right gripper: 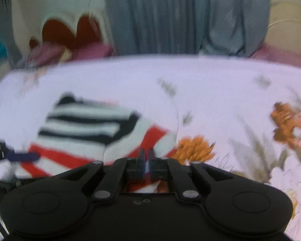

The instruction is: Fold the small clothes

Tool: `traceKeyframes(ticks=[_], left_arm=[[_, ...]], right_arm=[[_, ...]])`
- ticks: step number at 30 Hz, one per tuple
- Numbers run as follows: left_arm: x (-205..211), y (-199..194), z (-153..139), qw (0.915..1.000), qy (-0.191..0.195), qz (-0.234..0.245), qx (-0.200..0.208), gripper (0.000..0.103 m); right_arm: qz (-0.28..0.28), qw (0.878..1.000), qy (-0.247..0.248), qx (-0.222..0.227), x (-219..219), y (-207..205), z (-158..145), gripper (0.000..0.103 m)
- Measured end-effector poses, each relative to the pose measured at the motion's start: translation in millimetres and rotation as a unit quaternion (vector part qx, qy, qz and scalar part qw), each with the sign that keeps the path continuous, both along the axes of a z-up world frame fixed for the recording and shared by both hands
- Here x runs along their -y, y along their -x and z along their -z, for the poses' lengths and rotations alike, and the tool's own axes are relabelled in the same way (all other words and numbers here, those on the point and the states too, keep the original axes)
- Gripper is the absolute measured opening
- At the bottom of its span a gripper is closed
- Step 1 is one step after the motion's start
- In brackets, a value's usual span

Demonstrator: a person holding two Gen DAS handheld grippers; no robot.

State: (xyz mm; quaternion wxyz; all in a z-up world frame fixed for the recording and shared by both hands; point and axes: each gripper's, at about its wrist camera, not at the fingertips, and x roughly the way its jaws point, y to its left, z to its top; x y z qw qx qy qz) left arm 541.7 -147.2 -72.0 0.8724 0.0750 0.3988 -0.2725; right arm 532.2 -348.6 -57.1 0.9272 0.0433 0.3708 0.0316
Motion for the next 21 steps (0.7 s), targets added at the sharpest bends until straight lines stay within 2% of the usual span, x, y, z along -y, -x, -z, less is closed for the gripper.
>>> traceKeyframes(ticks=[1, 2, 4, 5, 8, 11, 14, 16, 17, 18, 19, 20, 21], left_arm=[[-1.2, 1.1, 1.5, 1.0, -0.003, 0.001, 0.002, 0.051], [2.3, 0.5, 3.8, 0.9999, -0.009, 0.004, 0.005, 0.051], [8.2, -2.1, 4.5, 0.9999, -0.015, 0.006, 0.004, 0.051], [10.8, -3.7, 4.5, 0.9998, -0.018, 0.006, 0.001, 0.051], [8.9, -3.3, 3.2, 0.9998, -0.017, 0.006, 0.0, 0.051], [3.2, 10.4, -9.1, 0.9998, -0.012, 0.012, 0.013, 0.051], [-5.6, 35.4, -21.3, 0.9991, 0.015, 0.035, 0.019, 0.051], [-9.0, 52.9, -21.5, 0.9983, 0.018, 0.051, 0.023, 0.051], [-10.3, 60.4, -17.8, 0.9981, 0.011, 0.056, 0.025, 0.051], [-9.4, 63.5, -10.9, 0.9982, -0.013, 0.054, 0.024, 0.051], [-8.7, 65.4, -3.3, 0.9977, -0.034, 0.052, 0.028, 0.051], [-8.4, 68.1, -1.2, 0.9972, -0.035, 0.053, 0.038, 0.051], [-6.9, 68.8, -2.0, 0.997, -0.039, 0.053, 0.04, 0.051]], right_arm=[[0.003, 1.0, 0.005, 0.015, 0.1, 1.3, -1.5, 0.016], [0.004, 1.0, 0.011, 0.011, 0.6, -2.8, 2.5, 0.012], [-0.006, 0.999, 0.016, -0.041, 2.9, -23.1, 21.9, 0.007], [-0.009, 0.999, 0.019, -0.038, 3.9, -25.4, 26.9, 0.006], [-0.004, 0.998, 0.015, -0.06, 4.9, -33.1, 15.6, 0.008], [-0.014, 0.999, -0.004, -0.029, 2.2, -6.5, -6.6, 0.011], [-0.059, 0.998, -0.028, -0.024, -6.4, 27.1, -21.4, 0.014], [-0.079, 0.996, -0.027, -0.025, -13.9, 49.5, -25.0, 0.012], [-0.088, 0.995, -0.033, -0.028, -15.5, 61.0, -23.0, 0.007], [-0.096, 0.994, -0.032, -0.04, -17.1, 68.1, -17.2, 0.002], [-0.098, 0.993, -0.009, -0.062, -22.0, 69.5, -4.3, 0.0], [-0.097, 0.993, 0.011, -0.073, -22.6, 71.2, 10.6, 0.0], [-0.09, 0.994, -0.002, -0.059, -18.0, 75.5, 13.3, 0.0]])
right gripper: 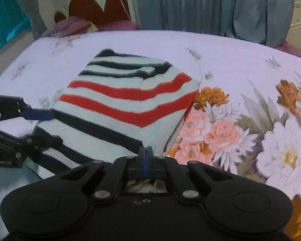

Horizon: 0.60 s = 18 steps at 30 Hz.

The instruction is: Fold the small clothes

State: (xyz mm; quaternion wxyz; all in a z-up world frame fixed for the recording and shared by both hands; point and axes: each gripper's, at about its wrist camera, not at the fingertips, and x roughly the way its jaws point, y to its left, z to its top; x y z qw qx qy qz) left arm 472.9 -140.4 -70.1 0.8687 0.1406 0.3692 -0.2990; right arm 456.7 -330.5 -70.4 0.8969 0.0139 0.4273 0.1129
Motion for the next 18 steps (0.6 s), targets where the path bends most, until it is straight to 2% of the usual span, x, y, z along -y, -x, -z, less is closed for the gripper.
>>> traceKeyframes(ticks=[1, 3, 6, 8, 9, 10, 12, 13, 14, 16, 18], left_arm=[[2.9, 1.2, -2.7, 0.9999, -0.01, 0.002, 0.004, 0.051], [3.0, 3.2, -6.4, 0.9999, -0.014, 0.002, 0.007, 0.051], [-5.8, 15.8, -19.6, 0.9999, 0.009, -0.001, 0.012, 0.051], [-12.2, 24.9, -24.9, 0.9995, 0.031, -0.004, 0.009, 0.051], [-13.5, 28.2, -22.9, 0.9995, 0.032, -0.007, 0.006, 0.051], [-11.8, 29.1, -16.2, 0.9998, 0.016, -0.012, -0.002, 0.051], [-14.0, 32.4, -3.8, 0.9998, 0.0, -0.019, -0.005, 0.051], [-17.3, 35.4, -0.2, 0.9997, 0.003, -0.022, -0.007, 0.051], [-19.9, 36.8, 1.3, 0.9996, 0.003, -0.028, -0.009, 0.051], [-26.2, 38.3, 2.9, 0.9992, 0.001, -0.036, -0.015, 0.051], [-33.8, 38.7, 3.5, 0.9985, 0.008, -0.049, -0.023, 0.051]], right_arm=[[0.01, 1.0, -0.007, -0.005, 1.8, -0.6, -3.6, 0.0], [0.004, 1.0, 0.015, -0.001, -3.4, 1.6, -10.8, 0.0], [-0.002, 1.0, 0.012, 0.021, -6.9, 13.9, -23.3, 0.007], [-0.013, 0.999, -0.003, 0.041, -9.7, 30.9, -34.0, 0.015], [-0.022, 0.999, -0.008, 0.048, -10.2, 36.7, -38.0, 0.015], [-0.031, 0.998, -0.004, 0.047, -13.7, 40.8, -37.8, 0.009], [-0.039, 0.998, 0.042, -0.002, -18.7, 43.8, -12.1, 0.002], [-0.042, 0.998, 0.051, -0.02, -19.1, 44.0, 1.9, 0.002], [-0.04, 0.998, 0.046, -0.017, -16.5, 47.4, 10.8, 0.002], [-0.023, 0.999, 0.029, -0.017, -12.4, 49.2, 8.1, 0.002], [-0.024, 0.999, 0.034, -0.017, -14.4, 50.5, 4.8, 0.002]])
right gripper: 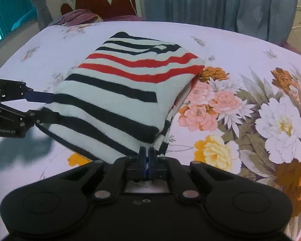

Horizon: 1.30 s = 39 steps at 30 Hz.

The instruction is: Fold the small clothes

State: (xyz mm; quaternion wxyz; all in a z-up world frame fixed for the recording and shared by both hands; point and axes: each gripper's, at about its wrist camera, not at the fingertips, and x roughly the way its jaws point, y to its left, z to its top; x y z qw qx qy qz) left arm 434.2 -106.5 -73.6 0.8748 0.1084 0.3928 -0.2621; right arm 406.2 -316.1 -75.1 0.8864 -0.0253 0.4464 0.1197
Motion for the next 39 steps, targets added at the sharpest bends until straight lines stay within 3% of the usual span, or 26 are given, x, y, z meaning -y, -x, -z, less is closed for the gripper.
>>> traceKeyframes(ticks=[3, 6, 8, 10, 13, 19, 22, 27, 29, 33, 35, 39], left_arm=[[-6.6, 7.1, -13.2, 0.9998, 0.01, -0.01, 0.01, 0.051], [-3.4, 15.9, -26.9, 0.9991, 0.038, -0.006, 0.02, 0.051], [8.0, 16.7, -22.3, 0.9994, 0.032, -0.003, 0.016, 0.051], [16.2, 13.6, -9.4, 0.9998, 0.013, -0.015, -0.01, 0.051], [19.4, 17.2, 6.4, 0.9991, 0.014, -0.033, -0.023, 0.051], [17.9, 25.4, 8.2, 0.999, 0.012, -0.039, -0.021, 0.051], [16.6, 29.1, -6.7, 0.9989, 0.015, -0.043, -0.009, 0.051], [23.5, 19.3, -28.9, 0.9963, 0.035, -0.073, 0.029, 0.051], [35.7, 11.9, -26.1, 0.9967, 0.025, -0.072, 0.027, 0.051], [62.4, 4.8, -2.1, 0.9982, -0.018, -0.056, -0.009, 0.051], [69.0, 9.7, 0.8, 0.9977, -0.034, -0.058, 0.003, 0.051], [69.6, 15.3, -4.0, 0.9965, -0.032, -0.078, -0.001, 0.051]], right_arm=[[0.007, 1.0, -0.01, 0.013, 1.8, 6.4, -14.4, 0.005], [0.011, 0.997, -0.028, 0.073, 1.4, 14.7, -40.4, 0.007], [0.012, 0.995, -0.025, 0.099, -4.4, 12.1, -46.1, 0.01], [0.012, 0.996, -0.02, 0.09, -8.3, 2.9, -38.9, 0.009], [0.008, 1.0, 0.025, 0.009, -12.7, -9.8, -1.1, 0.005], [0.017, 1.0, 0.003, 0.015, -2.6, 1.5, 6.5, 0.005], [0.012, 1.0, 0.012, 0.015, -4.7, 3.5, 2.7, 0.013], [0.016, 0.996, -0.006, 0.09, -5.8, 13.9, -33.2, 0.011], [0.016, 0.995, -0.001, 0.1, -9.8, 7.4, -32.0, 0.013], [0.005, 0.997, 0.026, 0.067, -16.5, -7.0, -7.9, 0.013], [0.001, 0.997, 0.029, 0.072, -15.3, -5.0, -6.0, 0.013], [0.003, 0.997, 0.02, 0.08, -12.1, 3.0, -13.8, 0.013]])
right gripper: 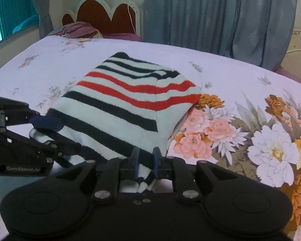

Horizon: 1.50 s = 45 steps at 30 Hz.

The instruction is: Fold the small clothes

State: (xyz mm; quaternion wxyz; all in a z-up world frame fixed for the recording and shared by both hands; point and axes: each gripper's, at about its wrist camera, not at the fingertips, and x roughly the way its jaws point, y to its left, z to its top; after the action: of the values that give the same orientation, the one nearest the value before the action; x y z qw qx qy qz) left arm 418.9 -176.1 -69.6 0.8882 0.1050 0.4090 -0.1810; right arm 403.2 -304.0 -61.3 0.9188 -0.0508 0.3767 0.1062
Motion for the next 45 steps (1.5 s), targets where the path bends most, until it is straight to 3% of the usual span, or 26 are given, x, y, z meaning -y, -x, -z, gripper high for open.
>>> traceKeyframes(ticks=[2, 5, 8, 12, 15, 16, 17, 19, 20, 25, 31, 34, 38, 45], left_arm=[[0.2, 5.8, -5.4, 0.9999, 0.009, -0.006, 0.006, 0.051], [7.2, 10.2, -3.4, 0.9996, 0.022, -0.016, -0.002, 0.051], [19.3, 14.6, 8.9, 0.9996, 0.0, -0.029, -0.004, 0.051], [24.2, 15.1, 8.5, 0.9991, -0.014, -0.041, -0.001, 0.051], [18.6, 16.7, -2.6, 0.9987, -0.013, -0.048, 0.008, 0.052], [14.8, 14.8, -6.5, 0.9981, -0.017, -0.057, 0.016, 0.06], [9.8, 12.5, -9.6, 0.9974, -0.016, -0.066, 0.024, 0.082], [-2.6, 6.1, -15.2, 0.9955, -0.004, -0.083, 0.044, 0.093], [-8.1, 0.8, -16.8, 0.995, -0.004, -0.089, 0.045, 0.093], [-35.5, -39.0, -13.9, 0.9951, 0.009, -0.097, 0.016, 0.093], [-60.1, -86.0, 8.1, 0.9899, 0.085, -0.098, -0.057, 0.093], [-59.4, -99.6, 16.3, 0.9892, 0.094, -0.088, -0.071, 0.093], [-55.4, -110.9, 23.0, 0.989, 0.104, -0.067, -0.081, 0.093], [-58.4, -126.2, 37.8, 0.9806, 0.151, -0.059, -0.109, 0.093]], right_arm=[[-0.01, 0.999, -0.025, 0.024, 2.8, 10.9, -12.6, 0.014], [-0.022, 0.999, -0.029, 0.002, 4.0, 12.5, -5.6, 0.015], [-0.015, 0.999, -0.026, -0.041, 8.8, 7.1, 16.3, 0.015], [-0.017, 0.998, -0.049, -0.045, 17.1, 6.0, 17.6, 0.015], [-0.016, 0.997, -0.065, -0.022, 23.0, 9.4, 1.5, 0.018], [-0.011, 0.997, -0.076, -0.013, 27.3, 9.1, -4.3, 0.025], [-0.003, 0.996, -0.092, -0.006, 33.1, 7.0, -9.0, 0.039], [0.015, 0.992, -0.125, 0.001, 45.8, 0.0, -13.0, 0.063], [0.027, 0.989, -0.146, -0.001, 55.5, -5.4, -12.5, 0.066], [0.076, 0.966, -0.24, -0.057, 100.3, -38.4, 5.3, 0.06], [0.102, 0.929, -0.329, -0.135, 127.9, -71.0, 38.8, 0.062], [0.107, 0.915, -0.359, -0.15, 132.0, -76.3, 49.4, 0.063], [0.095, 0.919, -0.351, -0.15, 125.0, -77.5, 47.5, 0.063], [0.08, 0.929, -0.329, -0.147, 112.8, -91.3, 43.9, 0.062]])
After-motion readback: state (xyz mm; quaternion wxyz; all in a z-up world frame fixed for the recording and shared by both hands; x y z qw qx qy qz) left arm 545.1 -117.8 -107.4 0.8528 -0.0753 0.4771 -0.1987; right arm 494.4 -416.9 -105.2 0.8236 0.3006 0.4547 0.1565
